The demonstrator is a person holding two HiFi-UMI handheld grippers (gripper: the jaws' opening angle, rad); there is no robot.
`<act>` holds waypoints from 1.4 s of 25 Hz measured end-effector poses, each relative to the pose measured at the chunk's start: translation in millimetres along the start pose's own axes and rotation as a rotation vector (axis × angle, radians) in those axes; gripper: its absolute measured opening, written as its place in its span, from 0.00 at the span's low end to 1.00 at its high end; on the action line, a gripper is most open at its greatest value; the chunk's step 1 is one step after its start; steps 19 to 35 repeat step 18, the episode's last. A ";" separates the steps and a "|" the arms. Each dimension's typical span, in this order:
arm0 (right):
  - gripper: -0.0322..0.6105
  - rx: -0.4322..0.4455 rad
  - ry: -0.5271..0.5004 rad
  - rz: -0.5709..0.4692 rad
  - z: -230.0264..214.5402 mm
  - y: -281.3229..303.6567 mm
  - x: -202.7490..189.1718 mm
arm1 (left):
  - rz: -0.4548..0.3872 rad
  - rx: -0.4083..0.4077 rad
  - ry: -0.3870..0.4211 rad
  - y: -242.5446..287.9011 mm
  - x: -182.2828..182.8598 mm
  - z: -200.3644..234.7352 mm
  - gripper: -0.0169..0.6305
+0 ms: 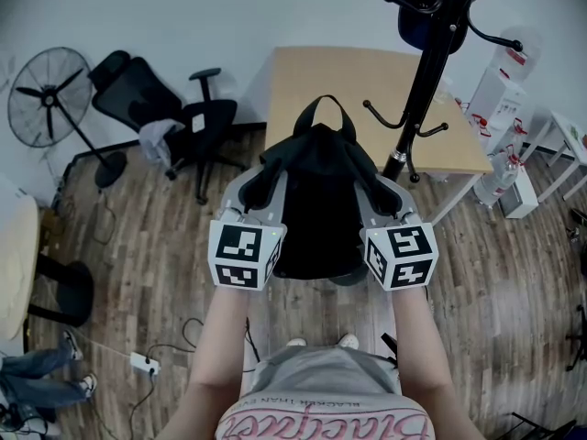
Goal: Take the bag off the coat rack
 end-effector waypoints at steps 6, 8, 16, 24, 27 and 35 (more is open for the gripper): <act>0.16 0.003 -0.013 -0.026 3.4 3.9 11.1 | -0.026 0.009 0.019 -2.6 9.1 7.5 0.13; 0.16 0.003 -0.019 -0.033 3.9 5.0 14.2 | -0.032 0.013 0.022 -3.3 12.0 9.2 0.13; 0.16 0.004 -0.042 -0.042 8.5 6.6 19.5 | -0.043 0.020 0.025 -6.8 15.7 14.1 0.13; 0.16 0.004 -0.043 -0.043 9.0 7.7 20.5 | -0.045 0.020 0.023 -6.7 16.5 15.4 0.13; 0.16 0.004 -0.043 -0.043 9.0 7.7 20.5 | -0.045 0.020 0.023 -6.7 16.5 15.4 0.13; 0.16 0.004 -0.043 -0.043 9.0 7.7 20.5 | -0.045 0.020 0.023 -6.7 16.5 15.4 0.13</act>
Point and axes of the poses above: the fingertips, and each gripper's own axes: y forward along the fingers, z to its left, x out of its top, the point moved 3 cm from there along -y, backward along the fingers, and after that the axes turned 5 degrees about -y, right-handed, at the moved point
